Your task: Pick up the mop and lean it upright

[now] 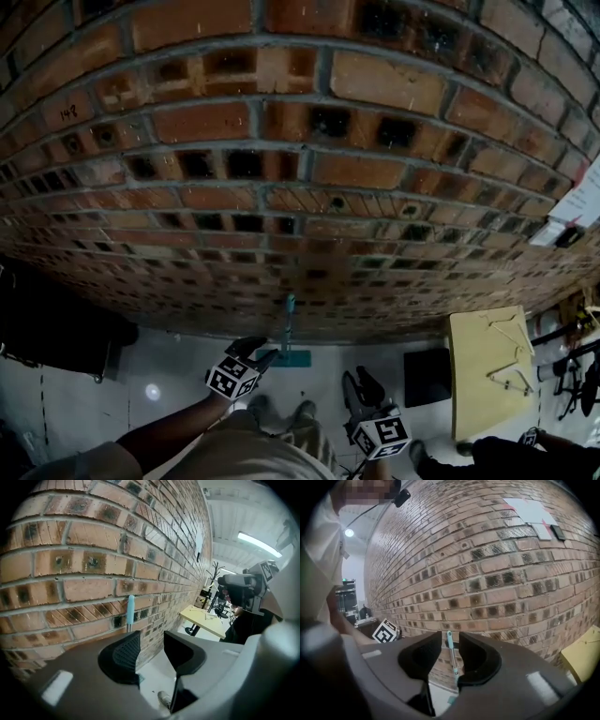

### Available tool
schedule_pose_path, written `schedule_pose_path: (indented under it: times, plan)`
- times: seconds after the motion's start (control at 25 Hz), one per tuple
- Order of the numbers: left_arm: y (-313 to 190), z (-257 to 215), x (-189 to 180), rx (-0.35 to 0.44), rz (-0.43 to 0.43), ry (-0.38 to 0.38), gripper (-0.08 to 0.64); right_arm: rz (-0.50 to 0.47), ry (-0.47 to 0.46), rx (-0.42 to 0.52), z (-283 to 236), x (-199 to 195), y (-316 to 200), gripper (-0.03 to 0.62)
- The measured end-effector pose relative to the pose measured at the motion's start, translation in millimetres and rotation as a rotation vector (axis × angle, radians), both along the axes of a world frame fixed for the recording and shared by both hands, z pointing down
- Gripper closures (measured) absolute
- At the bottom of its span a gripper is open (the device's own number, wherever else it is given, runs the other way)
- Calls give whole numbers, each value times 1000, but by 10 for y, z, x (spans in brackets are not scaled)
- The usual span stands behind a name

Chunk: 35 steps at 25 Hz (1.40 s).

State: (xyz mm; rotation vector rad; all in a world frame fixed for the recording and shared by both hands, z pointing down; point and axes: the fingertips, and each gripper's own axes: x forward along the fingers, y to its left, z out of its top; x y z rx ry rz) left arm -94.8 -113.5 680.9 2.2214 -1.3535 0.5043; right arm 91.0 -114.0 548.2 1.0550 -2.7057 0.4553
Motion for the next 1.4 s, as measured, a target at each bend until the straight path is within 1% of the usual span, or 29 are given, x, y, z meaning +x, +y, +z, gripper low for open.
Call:
schedule_pose_path:
  times: [0.12,0.28,0.4,0.52,0.68,0.84,1.04,1.12,1.2,1.32,1.36,1.4]
  plan:
    - [-162,128,5,-8,-44,-9,379,-61,24,2,43,-51,-149,482]
    - [-368,349,17,-26,-77,-19,377,-116,51,-1,93,-132,-320,482]
    - [-487,542,-21,-50,-102,-24,376,-153,91,-34,152,-195,-382,482]
    - [-595,745,-56,-77,-116,-24,376,-167,117,-64,204,-242,-441,482]
    - [-699,966,-59,-103,-100,-43,374,-160,84,-35,349,-261,-537,482]
    - [-751,1194,-44,-149,-80,-45,370,-141,83,-61,420,-286,-546,482]
    - [-901,1396,-50,-169,-75,-54,368,-119,91,-73,506,-304,-555,482]
    - [-952,1458,-46,-178,-69,-68,368,-108,75,-79,500,-330,-550,482]
    - [-1010,1510,-20,-178,-57,-71,368,-93,79,-103,490,-345,-537,482]
    - [-1046,1661,-20,-200,-45,-92,367,-53,106,-171,418,-359,-516,482]
    - [-1061,1703,-15,-202,-41,-95,368,-41,107,-174,408,-353,-518,482]
    - [-1078,1732,-7,-203,-36,-95,368,-36,104,-158,430,-330,-526,482]
